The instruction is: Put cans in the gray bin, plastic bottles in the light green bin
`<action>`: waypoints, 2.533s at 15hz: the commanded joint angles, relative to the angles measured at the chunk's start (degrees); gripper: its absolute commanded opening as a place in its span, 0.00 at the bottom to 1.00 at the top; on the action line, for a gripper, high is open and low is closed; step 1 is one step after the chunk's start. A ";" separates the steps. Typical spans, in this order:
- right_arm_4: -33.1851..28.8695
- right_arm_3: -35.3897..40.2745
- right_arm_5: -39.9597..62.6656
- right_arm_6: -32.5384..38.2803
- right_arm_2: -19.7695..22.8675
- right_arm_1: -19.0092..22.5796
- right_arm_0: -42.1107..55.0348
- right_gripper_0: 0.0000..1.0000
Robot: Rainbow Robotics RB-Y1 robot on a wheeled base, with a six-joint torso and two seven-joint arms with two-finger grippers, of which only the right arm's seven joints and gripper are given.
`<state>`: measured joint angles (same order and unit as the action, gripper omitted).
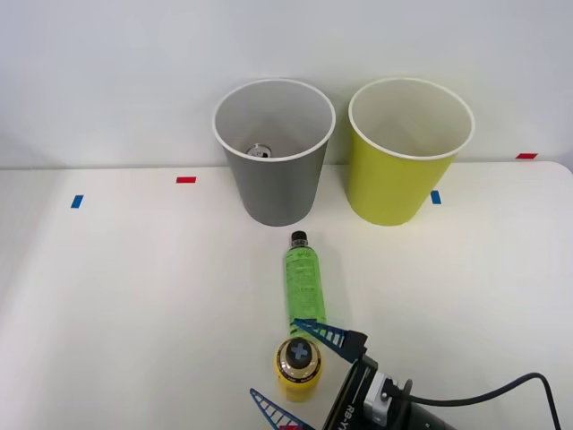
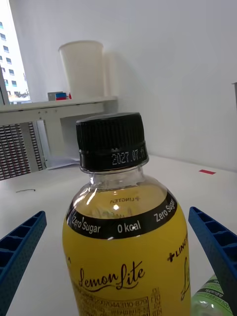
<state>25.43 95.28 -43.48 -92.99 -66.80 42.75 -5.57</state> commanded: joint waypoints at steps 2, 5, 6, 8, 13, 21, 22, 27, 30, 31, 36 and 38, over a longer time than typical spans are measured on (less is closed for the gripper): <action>0.32 0.00 0.51 -0.79 0.00 -0.47 -0.76 0.44; 0.85 0.00 0.59 -0.88 0.00 -0.12 -0.84 0.01; 1.02 0.08 0.59 -0.70 0.00 0.41 -0.84 0.00; 1.46 0.08 0.33 -0.53 0.00 1.55 -0.84 0.00; 2.60 2.11 -1.69 1.32 0.71 2.17 -0.67 0.00; 5.15 19.51 11.84 3.69 12.75 1.37 4.61 0.00; 5.50 21.88 13.51 4.13 15.21 1.20 5.66 0.00; 6.65 29.53 16.24 5.89 27.25 0.67 13.04 0.00; 8.05 31.20 16.24 7.56 32.44 0.23 13.66 0.00; 8.49 31.11 16.24 8.18 34.28 -0.30 13.39 0.00; 10.60 35.42 26.70 13.10 45.62 -2.67 11.02 0.00; 11.04 36.03 28.28 17.05 49.13 -2.76 9.35 0.00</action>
<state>36.11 131.10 -15.81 -77.88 -19.28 40.13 4.94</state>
